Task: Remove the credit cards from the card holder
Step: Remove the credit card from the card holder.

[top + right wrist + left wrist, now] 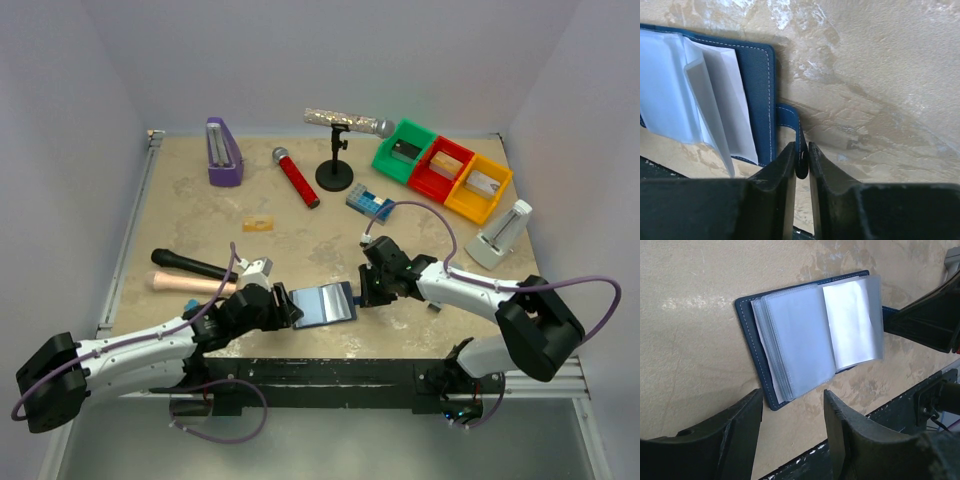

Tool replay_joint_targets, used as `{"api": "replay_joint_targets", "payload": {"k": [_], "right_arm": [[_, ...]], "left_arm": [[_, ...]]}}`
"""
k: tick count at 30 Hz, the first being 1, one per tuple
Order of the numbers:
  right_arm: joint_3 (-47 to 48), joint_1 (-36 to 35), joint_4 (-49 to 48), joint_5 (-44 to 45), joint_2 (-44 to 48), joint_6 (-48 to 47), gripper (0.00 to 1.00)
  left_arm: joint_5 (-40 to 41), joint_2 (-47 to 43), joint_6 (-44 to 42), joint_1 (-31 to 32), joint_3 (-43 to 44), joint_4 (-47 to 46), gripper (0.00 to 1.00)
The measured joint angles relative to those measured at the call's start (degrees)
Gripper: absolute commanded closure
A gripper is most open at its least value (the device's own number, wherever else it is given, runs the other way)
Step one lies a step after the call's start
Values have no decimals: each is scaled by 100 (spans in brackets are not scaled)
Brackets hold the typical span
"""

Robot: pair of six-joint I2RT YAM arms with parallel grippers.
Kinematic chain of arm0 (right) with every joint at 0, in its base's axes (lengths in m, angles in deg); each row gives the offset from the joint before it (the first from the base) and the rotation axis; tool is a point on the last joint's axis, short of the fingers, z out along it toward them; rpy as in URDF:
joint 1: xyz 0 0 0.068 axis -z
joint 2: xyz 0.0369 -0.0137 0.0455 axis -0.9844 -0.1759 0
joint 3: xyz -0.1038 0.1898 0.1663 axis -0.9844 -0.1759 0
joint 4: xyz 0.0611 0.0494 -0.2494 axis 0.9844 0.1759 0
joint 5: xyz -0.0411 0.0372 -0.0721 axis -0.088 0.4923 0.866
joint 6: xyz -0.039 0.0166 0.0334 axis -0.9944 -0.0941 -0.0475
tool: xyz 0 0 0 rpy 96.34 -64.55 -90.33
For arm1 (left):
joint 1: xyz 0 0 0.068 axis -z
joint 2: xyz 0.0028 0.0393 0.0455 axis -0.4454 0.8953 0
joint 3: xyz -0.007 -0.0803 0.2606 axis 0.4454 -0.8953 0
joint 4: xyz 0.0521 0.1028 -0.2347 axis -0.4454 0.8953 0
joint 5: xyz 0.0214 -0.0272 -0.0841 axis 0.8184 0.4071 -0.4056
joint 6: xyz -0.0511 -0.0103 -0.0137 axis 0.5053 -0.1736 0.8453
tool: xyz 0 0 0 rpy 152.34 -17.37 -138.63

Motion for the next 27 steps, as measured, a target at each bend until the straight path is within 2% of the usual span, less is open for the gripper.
{"api": "replay_joint_targets", "payload": {"k": [3, 15, 27], "right_arm": [[0, 0, -57, -55, 15, -35, 100], [-208, -164, -162, -295, 743, 37, 100], [-339, -422, -184, -310, 874, 273, 100]], "left_arm": [[-50, 116, 0, 0, 70, -28, 43], [-98, 492, -48, 0, 291, -192, 43], [-184, 986, -66, 0, 433, -431, 43]]}}
